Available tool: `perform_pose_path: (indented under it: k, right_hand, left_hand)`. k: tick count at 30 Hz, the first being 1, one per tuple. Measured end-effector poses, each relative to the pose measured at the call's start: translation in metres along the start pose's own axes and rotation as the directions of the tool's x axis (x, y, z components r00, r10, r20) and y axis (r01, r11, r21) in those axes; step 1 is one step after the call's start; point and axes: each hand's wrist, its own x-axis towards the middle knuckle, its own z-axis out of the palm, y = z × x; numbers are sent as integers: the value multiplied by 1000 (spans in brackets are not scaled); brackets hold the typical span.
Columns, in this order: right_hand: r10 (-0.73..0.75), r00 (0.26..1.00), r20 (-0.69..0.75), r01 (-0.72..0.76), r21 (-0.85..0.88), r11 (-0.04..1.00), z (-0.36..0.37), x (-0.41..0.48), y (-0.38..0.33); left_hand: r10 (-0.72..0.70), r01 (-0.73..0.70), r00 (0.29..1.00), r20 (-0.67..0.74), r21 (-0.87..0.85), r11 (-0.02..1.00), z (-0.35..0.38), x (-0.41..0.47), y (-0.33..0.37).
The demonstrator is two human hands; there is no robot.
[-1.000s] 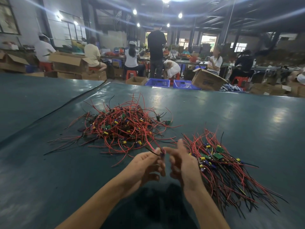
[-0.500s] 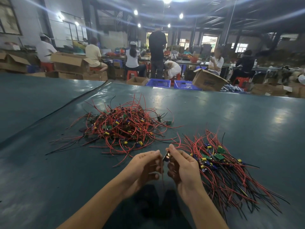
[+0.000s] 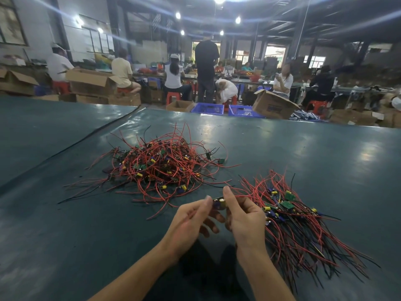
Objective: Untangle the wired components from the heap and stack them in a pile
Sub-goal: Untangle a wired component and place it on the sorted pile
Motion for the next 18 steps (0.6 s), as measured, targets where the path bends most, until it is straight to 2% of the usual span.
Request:
perform_pose_path:
  k: [3, 8, 11, 14, 18]
  right_hand:
    - [-6, 1000, 11, 7, -72, 997, 3, -2, 0]
    - [-108, 993, 55, 114, -107, 988, 8, -6, -2]
    - [-133, 989, 61, 139, -121, 983, 8, -7, -1]
    - [-92, 995, 27, 94, -91, 991, 7, -5, 2]
    - [37, 999, -38, -39, -67, 997, 8, -2, 4]
  left_hand:
    - [-109, 103, 988, -106, -63, 993, 1, 2, 0]
    - [-126, 123, 992, -27, -100, 987, -3, 5, 4]
    - [-106, 100, 993, -61, -89, 991, -3, 6, 4]
    - [-70, 66, 995, -67, -51, 996, -3, 7, 2]
    - [-24, 24, 997, -70, 0, 1000, 0, 7, 0]
